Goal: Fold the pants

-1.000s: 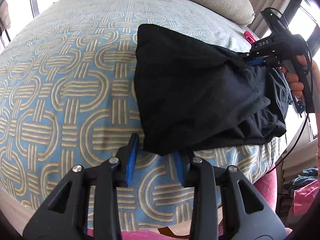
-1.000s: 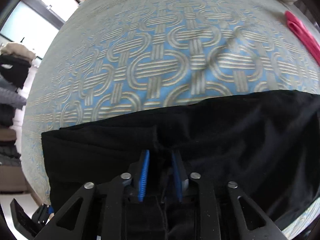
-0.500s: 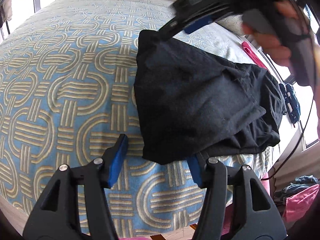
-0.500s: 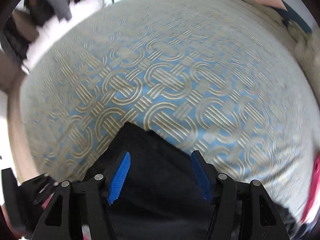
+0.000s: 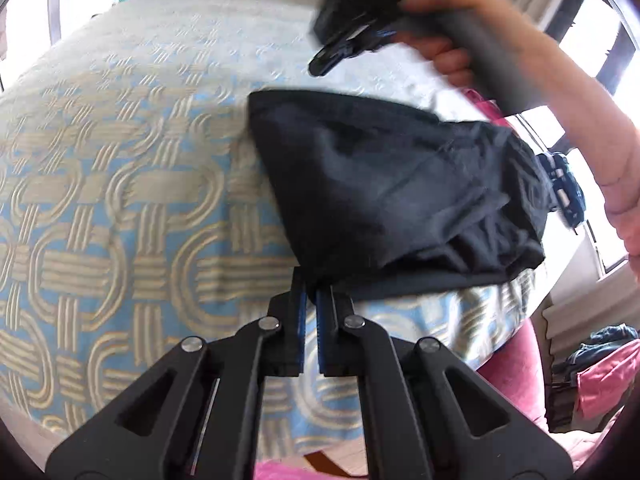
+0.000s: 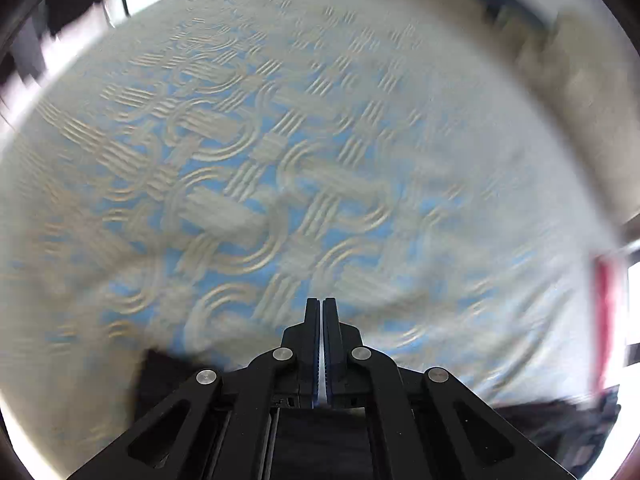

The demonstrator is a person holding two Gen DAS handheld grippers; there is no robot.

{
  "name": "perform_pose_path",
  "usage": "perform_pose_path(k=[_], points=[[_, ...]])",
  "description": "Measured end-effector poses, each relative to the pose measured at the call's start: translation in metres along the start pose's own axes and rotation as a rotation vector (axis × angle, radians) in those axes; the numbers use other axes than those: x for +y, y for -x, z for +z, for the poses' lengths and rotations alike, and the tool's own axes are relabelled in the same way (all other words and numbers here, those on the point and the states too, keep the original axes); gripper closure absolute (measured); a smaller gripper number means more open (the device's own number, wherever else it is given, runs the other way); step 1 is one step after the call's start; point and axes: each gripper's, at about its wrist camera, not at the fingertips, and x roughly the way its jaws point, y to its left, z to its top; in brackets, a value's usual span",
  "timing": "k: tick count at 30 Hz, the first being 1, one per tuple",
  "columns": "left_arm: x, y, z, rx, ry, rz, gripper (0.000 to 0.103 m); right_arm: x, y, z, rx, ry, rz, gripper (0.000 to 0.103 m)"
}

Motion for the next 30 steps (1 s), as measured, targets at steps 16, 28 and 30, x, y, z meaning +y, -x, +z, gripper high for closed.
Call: perform_pose_path(k=[16, 28, 30], points=[[-0.007, 0.039, 0.015, -0.050, 0.051, 0.107, 0.086, -0.072, 0.033, -0.254, 0.040, -0.173, 0.464, 0.081], [-0.104, -0.078, 0.053, 0.063, -0.210, 0.155, 0.035, -0.176, 0.043, -0.350, -0.105, -0.570, 0.379, 0.078], [-0.118, -0.074, 0.044, -0.029, -0.285, 0.205, 0.034, -0.193, 0.047, -0.370, -0.125, -0.621, 0.383, 0.078]])
